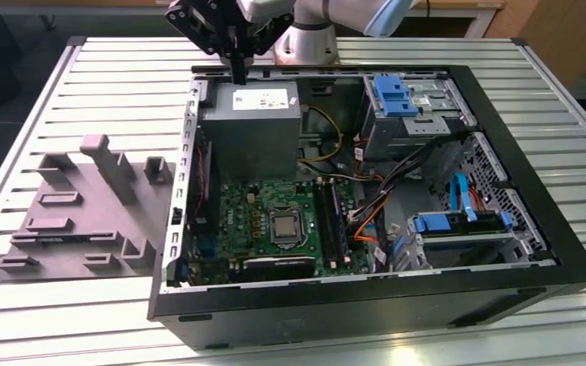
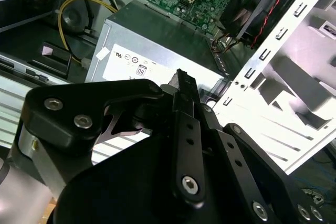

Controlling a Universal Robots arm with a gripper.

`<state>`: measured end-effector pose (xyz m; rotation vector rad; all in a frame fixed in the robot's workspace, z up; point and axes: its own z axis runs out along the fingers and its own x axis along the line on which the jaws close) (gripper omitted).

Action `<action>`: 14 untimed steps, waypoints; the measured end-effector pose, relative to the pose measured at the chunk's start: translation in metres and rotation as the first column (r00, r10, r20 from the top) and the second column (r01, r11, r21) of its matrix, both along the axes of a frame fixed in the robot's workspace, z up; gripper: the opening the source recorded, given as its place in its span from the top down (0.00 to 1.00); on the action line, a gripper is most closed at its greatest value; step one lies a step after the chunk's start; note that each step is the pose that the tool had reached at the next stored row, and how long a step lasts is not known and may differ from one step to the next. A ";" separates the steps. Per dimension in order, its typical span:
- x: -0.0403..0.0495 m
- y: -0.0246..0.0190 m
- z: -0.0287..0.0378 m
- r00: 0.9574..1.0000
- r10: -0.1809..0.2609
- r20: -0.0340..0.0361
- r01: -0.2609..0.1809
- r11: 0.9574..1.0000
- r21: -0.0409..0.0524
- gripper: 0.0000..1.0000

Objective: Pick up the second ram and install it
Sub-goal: 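Reach for the second ram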

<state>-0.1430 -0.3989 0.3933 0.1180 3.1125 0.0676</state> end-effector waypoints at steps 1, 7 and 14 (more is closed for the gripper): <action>-0.0004 0.0000 0.0000 1.000 0.000 0.000 0.000 1.000 0.000 0.89; -0.0030 0.0000 0.0000 1.000 0.000 0.000 0.000 1.000 0.000 0.89; -0.0080 0.0000 0.0000 1.000 0.000 0.000 0.000 1.000 0.000 0.89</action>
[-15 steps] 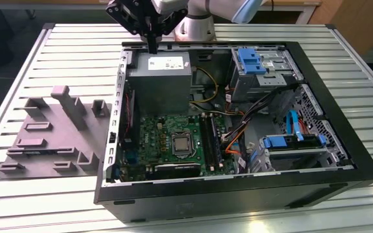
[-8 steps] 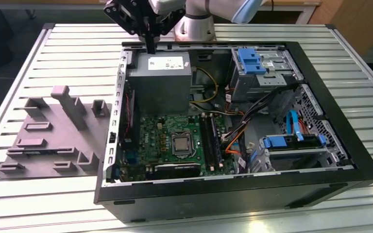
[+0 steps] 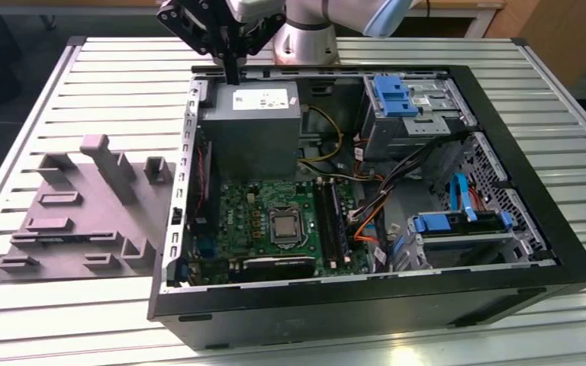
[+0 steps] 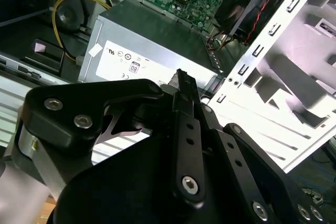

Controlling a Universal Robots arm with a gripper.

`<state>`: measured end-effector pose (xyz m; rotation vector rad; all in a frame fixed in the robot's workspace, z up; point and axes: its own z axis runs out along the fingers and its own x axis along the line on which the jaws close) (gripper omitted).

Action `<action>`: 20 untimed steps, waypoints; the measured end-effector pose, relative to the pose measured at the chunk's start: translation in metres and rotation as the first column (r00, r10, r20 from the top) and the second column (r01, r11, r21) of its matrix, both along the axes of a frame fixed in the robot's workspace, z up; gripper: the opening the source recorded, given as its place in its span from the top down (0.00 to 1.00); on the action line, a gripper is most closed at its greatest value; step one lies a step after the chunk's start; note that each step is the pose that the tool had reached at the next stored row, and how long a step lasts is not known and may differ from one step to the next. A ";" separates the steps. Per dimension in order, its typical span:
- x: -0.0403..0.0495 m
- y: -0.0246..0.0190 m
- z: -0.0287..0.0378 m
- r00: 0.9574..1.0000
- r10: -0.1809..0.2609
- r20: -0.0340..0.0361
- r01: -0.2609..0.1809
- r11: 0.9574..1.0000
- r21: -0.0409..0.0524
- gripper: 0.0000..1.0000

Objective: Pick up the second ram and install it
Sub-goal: 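Reach for the second ram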

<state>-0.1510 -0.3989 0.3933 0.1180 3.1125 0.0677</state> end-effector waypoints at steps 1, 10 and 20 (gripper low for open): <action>-0.0007 0.0000 0.0000 1.000 0.000 0.000 0.000 1.000 0.000 0.89; -0.0068 0.0000 0.0000 1.000 0.000 0.000 0.000 1.000 0.000 0.89; -0.0142 0.0000 0.0000 1.000 0.000 0.000 0.000 1.000 0.000 0.89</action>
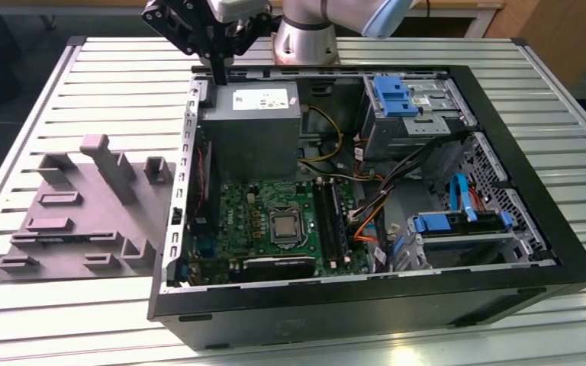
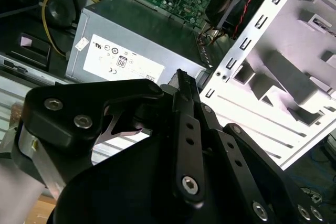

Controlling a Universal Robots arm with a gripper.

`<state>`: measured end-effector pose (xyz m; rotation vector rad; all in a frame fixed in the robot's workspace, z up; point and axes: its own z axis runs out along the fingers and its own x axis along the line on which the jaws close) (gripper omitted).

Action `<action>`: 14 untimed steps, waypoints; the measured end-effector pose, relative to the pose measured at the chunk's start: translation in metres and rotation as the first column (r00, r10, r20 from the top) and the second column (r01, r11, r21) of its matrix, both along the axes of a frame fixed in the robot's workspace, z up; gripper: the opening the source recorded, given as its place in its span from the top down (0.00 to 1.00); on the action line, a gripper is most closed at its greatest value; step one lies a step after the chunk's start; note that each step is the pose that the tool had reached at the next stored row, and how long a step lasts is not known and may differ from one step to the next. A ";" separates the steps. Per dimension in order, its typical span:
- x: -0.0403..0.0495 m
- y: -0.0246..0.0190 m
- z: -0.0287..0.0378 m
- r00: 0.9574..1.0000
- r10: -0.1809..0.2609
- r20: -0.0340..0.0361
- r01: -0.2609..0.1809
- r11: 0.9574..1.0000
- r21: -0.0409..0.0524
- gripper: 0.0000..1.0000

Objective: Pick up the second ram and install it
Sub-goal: 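Reach for the second ram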

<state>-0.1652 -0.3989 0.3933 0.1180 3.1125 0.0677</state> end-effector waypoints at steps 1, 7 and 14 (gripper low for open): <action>-0.0007 0.0000 0.0000 1.000 0.000 0.000 0.000 1.000 0.000 0.89; -0.0051 0.0000 0.0000 1.000 0.000 0.000 0.000 1.000 0.000 0.89; -0.0099 0.0000 0.0000 1.000 0.000 0.000 0.000 1.000 0.000 0.89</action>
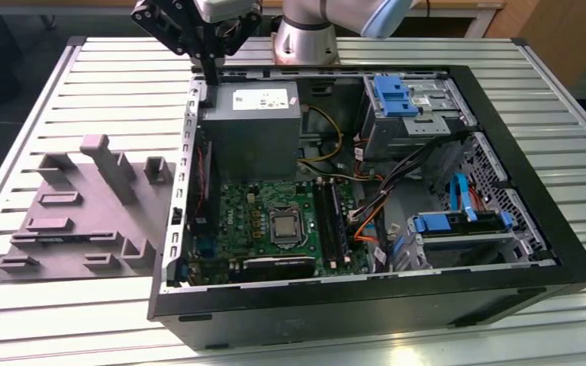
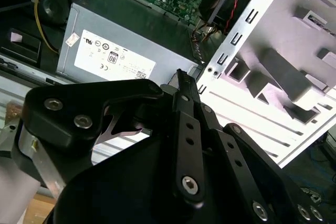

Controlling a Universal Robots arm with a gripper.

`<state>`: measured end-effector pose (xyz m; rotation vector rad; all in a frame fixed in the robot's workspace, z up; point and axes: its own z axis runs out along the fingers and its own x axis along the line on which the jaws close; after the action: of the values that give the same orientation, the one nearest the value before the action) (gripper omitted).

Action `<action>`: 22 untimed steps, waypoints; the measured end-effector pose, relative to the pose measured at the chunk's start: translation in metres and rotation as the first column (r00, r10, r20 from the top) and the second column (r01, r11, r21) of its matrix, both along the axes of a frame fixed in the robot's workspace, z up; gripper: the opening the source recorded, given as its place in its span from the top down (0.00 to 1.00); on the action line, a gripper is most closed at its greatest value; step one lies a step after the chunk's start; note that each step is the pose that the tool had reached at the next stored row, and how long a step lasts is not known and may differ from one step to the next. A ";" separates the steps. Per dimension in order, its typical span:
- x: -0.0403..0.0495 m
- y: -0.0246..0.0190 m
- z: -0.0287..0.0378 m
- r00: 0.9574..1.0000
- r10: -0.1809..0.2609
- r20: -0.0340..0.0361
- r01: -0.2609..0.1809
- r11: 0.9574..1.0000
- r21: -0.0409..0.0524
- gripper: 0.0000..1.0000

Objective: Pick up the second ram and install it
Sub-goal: 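Reach for the second ram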

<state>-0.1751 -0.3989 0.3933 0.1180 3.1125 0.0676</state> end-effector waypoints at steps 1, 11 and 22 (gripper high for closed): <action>-0.0006 0.0000 0.0000 1.000 0.000 0.000 0.000 1.000 0.000 0.89; -0.0072 0.0000 0.0000 1.000 0.000 0.000 0.000 1.000 0.000 0.89; -0.0149 0.0000 0.0000 1.000 0.000 0.000 0.000 1.000 0.000 0.89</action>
<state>-0.1900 -0.3989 0.3933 0.1181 3.1124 0.0677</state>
